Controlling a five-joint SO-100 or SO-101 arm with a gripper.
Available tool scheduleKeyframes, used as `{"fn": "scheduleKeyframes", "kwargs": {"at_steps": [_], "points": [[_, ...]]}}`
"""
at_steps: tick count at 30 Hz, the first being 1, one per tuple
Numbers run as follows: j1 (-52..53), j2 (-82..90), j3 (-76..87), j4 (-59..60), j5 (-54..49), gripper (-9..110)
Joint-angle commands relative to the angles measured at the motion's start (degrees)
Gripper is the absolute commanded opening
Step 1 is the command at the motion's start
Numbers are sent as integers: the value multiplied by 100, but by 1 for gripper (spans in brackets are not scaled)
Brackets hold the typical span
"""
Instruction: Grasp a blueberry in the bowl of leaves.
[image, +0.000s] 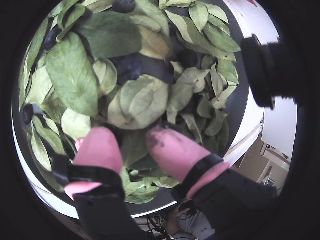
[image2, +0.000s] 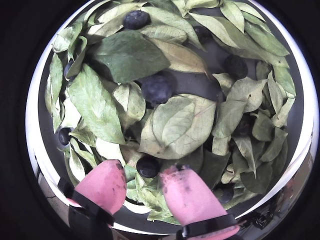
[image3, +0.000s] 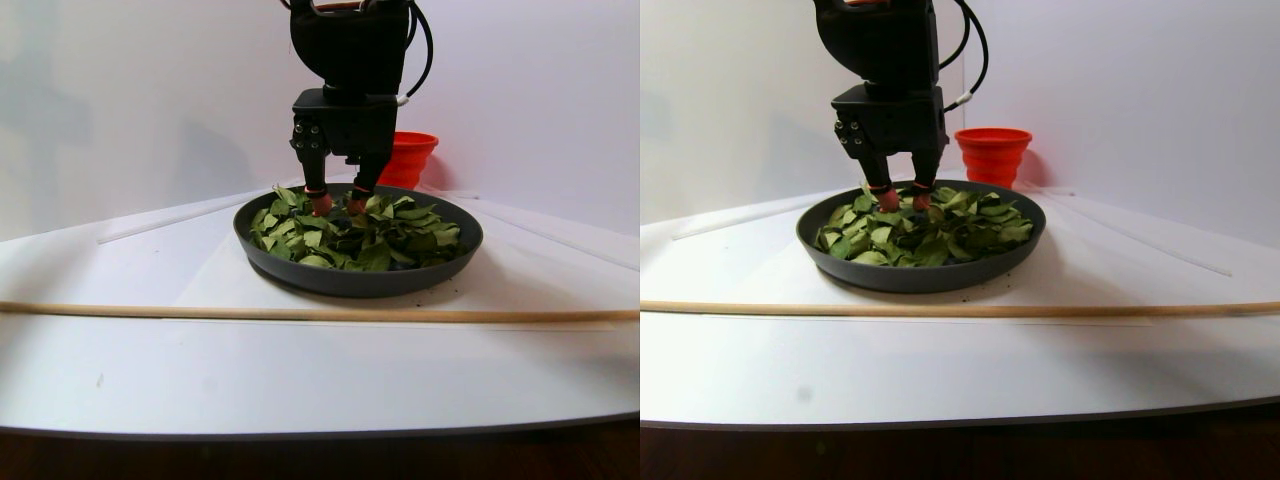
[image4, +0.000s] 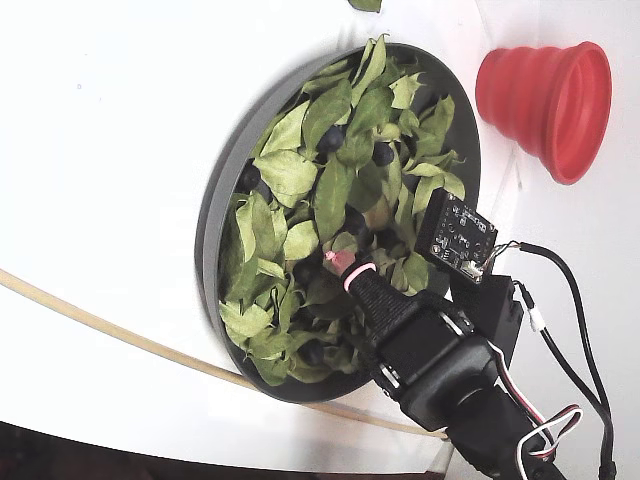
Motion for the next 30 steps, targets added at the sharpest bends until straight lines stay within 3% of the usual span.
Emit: {"fn": "scheduleKeyframes", "kwargs": {"at_steps": [1, 30], "points": [[-18, 211, -44, -62, -9, 13], [-9, -290, -114, -70, 79, 17]]}}
